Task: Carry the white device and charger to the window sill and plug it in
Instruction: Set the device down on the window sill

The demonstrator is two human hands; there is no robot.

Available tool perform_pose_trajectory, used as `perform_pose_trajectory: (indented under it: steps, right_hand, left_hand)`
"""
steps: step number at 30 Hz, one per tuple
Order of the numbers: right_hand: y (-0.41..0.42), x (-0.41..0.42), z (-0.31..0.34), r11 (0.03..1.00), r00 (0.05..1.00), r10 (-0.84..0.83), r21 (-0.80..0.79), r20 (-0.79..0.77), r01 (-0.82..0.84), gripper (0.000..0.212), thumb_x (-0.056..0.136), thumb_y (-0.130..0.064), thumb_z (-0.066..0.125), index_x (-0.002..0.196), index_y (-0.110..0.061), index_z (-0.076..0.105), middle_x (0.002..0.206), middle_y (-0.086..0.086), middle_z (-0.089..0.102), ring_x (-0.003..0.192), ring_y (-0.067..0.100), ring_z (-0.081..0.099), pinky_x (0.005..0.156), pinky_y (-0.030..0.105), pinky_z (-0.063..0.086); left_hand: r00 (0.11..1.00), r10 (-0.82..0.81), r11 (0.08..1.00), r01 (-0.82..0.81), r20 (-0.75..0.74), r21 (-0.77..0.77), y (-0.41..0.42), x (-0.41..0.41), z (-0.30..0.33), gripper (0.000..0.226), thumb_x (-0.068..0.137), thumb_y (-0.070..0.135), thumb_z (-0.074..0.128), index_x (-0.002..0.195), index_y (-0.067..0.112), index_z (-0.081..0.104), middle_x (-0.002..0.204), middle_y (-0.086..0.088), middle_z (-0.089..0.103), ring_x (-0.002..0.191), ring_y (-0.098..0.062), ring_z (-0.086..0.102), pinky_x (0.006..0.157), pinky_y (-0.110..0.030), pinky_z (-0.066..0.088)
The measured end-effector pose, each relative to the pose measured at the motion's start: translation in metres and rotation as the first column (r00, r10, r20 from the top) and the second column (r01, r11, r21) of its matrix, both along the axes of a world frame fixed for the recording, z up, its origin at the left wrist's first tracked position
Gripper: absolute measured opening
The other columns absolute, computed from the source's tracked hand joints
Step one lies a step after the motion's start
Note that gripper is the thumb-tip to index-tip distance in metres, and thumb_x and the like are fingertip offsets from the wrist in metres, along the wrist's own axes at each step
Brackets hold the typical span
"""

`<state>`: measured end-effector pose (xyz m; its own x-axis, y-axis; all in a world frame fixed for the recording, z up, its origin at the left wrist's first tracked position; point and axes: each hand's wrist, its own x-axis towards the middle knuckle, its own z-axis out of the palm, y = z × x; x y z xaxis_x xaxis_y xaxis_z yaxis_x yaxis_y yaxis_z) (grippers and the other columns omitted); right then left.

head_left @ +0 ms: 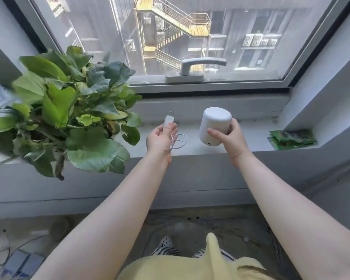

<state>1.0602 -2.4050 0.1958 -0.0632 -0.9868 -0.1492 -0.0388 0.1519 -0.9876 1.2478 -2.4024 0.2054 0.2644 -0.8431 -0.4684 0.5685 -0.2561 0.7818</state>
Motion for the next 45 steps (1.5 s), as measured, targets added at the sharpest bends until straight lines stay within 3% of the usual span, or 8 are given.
perform_pose_trajectory:
  steps: [2, 11, 15, 21, 29, 37, 41, 45]
  right_hand:
    - [-0.006, 0.001, -0.006, 1.0, 0.999, -0.017, -0.003, -0.027, 0.017, 0.072, 0.061, -0.026, 0.08, 0.124, -0.016, 0.047, 0.123, 0.004, 0.061, 0.103, 0.014, 0.06, 0.078, 0.021, 0.047]
    - [-0.028, 0.0, -0.022, 1.0, 0.994, -0.021, -0.017, -0.107, 0.019, 0.072, 0.06, -0.022, 0.084, 0.122, -0.017, 0.047, 0.126, 0.005, 0.061, 0.112, 0.021, 0.061, 0.089, 0.033, 0.052]
    - [-0.033, 0.0, -0.027, 1.0, 0.994, -0.007, -0.011, -0.11, 0.006, 0.073, 0.062, -0.02, 0.083, 0.124, -0.016, 0.045, 0.125, 0.004, 0.06, 0.11, 0.019, 0.06, 0.084, 0.026, 0.048]
    - [-0.041, -0.007, -0.035, 1.0, 0.989, 0.019, 0.004, -0.143, -0.019, 0.073, 0.059, -0.021, 0.084, 0.121, -0.02, 0.045, 0.126, 0.005, 0.06, 0.112, 0.018, 0.059, 0.091, 0.029, 0.048]
    - [-0.041, -0.011, -0.04, 1.0, 0.988, 0.03, -0.002, -0.149, -0.03, 0.065, 0.067, -0.003, 0.083, 0.115, -0.02, 0.042, 0.114, -0.005, 0.057, 0.106, 0.015, 0.059, 0.089, 0.026, 0.047]
    - [-0.042, -0.012, -0.04, 1.0, 0.988, 0.031, 0.0, -0.152, -0.031, 0.065, 0.065, -0.004, 0.084, 0.114, -0.018, 0.043, 0.113, -0.006, 0.058, 0.105, 0.014, 0.059, 0.09, 0.026, 0.048]
    - [-0.043, -0.013, -0.041, 0.999, 0.987, 0.038, 0.003, -0.157, -0.038, 0.066, 0.065, -0.004, 0.084, 0.115, -0.018, 0.043, 0.112, -0.008, 0.058, 0.105, 0.012, 0.059, 0.092, 0.028, 0.049]
    - [-0.043, -0.013, -0.042, 0.999, 0.981, 0.051, 0.006, -0.186, -0.051, 0.072, 0.066, -0.006, 0.084, 0.123, -0.019, 0.042, 0.118, -0.008, 0.057, 0.113, 0.015, 0.058, 0.1, 0.034, 0.048]
  left_hand:
    - [1.0, 0.012, 1.0, -0.012, -0.003, 0.021, -0.007, 0.0, -0.003, 0.043, 0.089, 0.015, 0.063, 0.126, -0.003, 0.053, 0.091, -0.006, 0.068, 0.085, -0.016, 0.066, 0.082, -0.022, 0.053]
    - [0.999, 0.002, 0.998, -0.005, 0.042, 0.065, -0.023, -0.004, -0.016, 0.044, 0.089, 0.017, 0.062, 0.128, -0.003, 0.052, 0.105, -0.012, 0.067, 0.093, -0.018, 0.066, 0.093, -0.029, 0.051]
    - [0.999, 0.014, 0.996, -0.019, 0.052, 0.089, -0.026, -0.003, -0.021, 0.045, 0.089, 0.018, 0.063, 0.128, -0.002, 0.053, 0.108, -0.013, 0.067, 0.091, -0.017, 0.066, 0.093, -0.029, 0.052]
    - [0.997, 0.011, 0.994, -0.02, 0.075, 0.112, -0.028, -0.005, -0.025, 0.036, 0.09, 0.019, 0.061, 0.119, -0.001, 0.058, 0.096, -0.005, 0.069, 0.084, -0.009, 0.066, 0.088, -0.024, 0.053]
    - [0.996, 0.03, 0.992, -0.041, 0.088, 0.121, -0.031, -0.006, -0.024, 0.031, 0.09, 0.02, 0.061, 0.114, 0.0, 0.059, 0.099, -0.008, 0.069, 0.095, -0.017, 0.066, 0.088, -0.024, 0.053]
    - [0.996, 0.022, 0.99, -0.033, 0.081, 0.138, -0.034, -0.011, -0.026, 0.023, 0.09, 0.02, 0.061, 0.107, 0.004, 0.059, 0.106, -0.012, 0.068, 0.095, -0.018, 0.067, 0.1, -0.036, 0.05]
    - [0.997, 0.033, 0.989, -0.043, 0.074, 0.139, -0.036, -0.011, -0.027, 0.036, 0.09, 0.019, 0.061, 0.117, -0.002, 0.056, 0.107, -0.013, 0.068, 0.097, -0.02, 0.067, 0.099, -0.035, 0.05]
    - [0.999, 0.007, 0.992, -0.014, 0.051, 0.126, -0.038, -0.013, -0.027, 0.019, 0.091, 0.019, 0.06, 0.103, 0.005, 0.058, 0.098, -0.009, 0.069, 0.093, -0.019, 0.068, 0.094, -0.032, 0.053]
